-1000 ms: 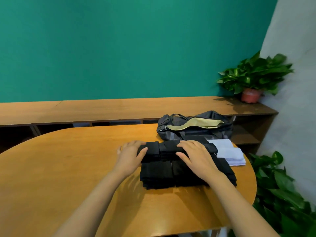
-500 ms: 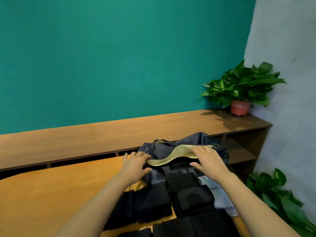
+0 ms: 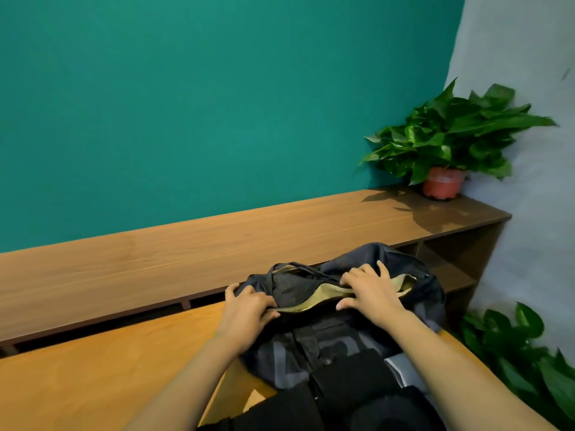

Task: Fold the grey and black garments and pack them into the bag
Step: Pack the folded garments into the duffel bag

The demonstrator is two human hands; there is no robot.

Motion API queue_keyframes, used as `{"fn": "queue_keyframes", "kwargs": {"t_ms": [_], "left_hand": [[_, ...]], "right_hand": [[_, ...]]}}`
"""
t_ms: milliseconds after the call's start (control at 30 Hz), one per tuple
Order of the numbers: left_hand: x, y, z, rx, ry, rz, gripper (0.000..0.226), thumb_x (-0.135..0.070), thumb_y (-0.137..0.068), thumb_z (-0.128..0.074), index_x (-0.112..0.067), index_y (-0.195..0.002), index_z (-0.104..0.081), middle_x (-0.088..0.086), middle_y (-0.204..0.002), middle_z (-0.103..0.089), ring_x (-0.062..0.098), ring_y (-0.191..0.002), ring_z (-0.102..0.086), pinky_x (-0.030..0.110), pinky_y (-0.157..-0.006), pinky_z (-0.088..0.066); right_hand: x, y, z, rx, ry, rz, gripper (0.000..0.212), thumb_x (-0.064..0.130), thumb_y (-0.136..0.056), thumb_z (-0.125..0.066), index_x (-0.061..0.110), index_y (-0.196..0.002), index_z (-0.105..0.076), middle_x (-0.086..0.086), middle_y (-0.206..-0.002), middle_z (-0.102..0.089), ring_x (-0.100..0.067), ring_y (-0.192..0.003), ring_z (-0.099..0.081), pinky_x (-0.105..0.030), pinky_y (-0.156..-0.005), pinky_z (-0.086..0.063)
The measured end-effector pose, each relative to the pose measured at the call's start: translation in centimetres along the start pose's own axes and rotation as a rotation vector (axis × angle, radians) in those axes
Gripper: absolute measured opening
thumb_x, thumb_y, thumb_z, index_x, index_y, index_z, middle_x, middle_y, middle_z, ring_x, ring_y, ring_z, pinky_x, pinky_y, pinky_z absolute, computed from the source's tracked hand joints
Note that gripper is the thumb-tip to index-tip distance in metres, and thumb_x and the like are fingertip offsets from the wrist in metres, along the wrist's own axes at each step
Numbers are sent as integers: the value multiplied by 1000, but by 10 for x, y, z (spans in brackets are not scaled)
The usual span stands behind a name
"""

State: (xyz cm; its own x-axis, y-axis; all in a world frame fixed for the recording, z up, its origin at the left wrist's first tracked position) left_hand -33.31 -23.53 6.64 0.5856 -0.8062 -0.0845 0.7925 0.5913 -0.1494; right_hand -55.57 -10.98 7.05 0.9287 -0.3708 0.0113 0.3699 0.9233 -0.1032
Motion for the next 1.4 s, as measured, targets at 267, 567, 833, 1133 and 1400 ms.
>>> {"fn": "queue_keyframes", "kwargs": {"t_ms": [267, 567, 833, 1133, 1400], "left_hand": [[23, -17, 38, -300, 125, 41, 25, -47, -97, -49, -27, -99, -65, -10, -99, -65, 16, -105, -51, 40, -105, -17], [72, 12, 175, -786, 248, 152, 15, -35, -93, -61, -21, -95, -67, -5, -95, -66, 20, -98, -57, 37, -98, -19], [154, 143, 260, -878, 127, 269, 13, -32, -93, -61, -21, -93, -66, -5, -94, -65, 20, -97, -57, 40, -100, -21], [216, 380, 282, -901, -13, 505, 9, -28, -95, -60, -22, -90, -63, -6, -86, -62, 20, -90, -57, 42, -92, -28], [187, 533, 212, -770, 86, 652, 9, -33, -94, -58, -35, -85, -60, -18, -82, -58, 4, -84, -53, 38, -97, -28]], "right_hand": [[12, -20, 29, -344, -204, -64, 31, 53, -82, -65, 25, -82, -52, 10, -85, -58, -19, -95, -54, -34, -100, -25], [96, -41, 155, -751, -376, 0, 30, 43, -81, -71, 14, -86, -65, -1, -87, -66, -27, -87, -60, -40, -79, -36], [243, -19, 214, -749, -487, 175, 31, 46, -82, -70, 16, -85, -63, 2, -88, -66, -24, -87, -59, -38, -84, -35], [440, 79, 209, -531, -654, 410, 34, 48, -81, -70, 15, -89, -66, 3, -91, -66, -22, -91, -58, -34, -85, -32], [491, 202, 129, -249, -747, 480, 24, 48, -84, -69, 29, -83, -54, 15, -85, -57, -16, -89, -55, -31, -83, -36]]}}
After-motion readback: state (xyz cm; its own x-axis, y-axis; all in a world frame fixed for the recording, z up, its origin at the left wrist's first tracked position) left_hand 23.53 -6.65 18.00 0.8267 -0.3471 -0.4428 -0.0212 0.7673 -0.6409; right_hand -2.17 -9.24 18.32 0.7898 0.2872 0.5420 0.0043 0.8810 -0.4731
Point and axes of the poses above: each hand's wrist, its own y-axis away from the middle knuckle, its own z-axis out of the back of the hand, x = y × z, the point moved 3 cm from there along -y, towards the middle knuckle
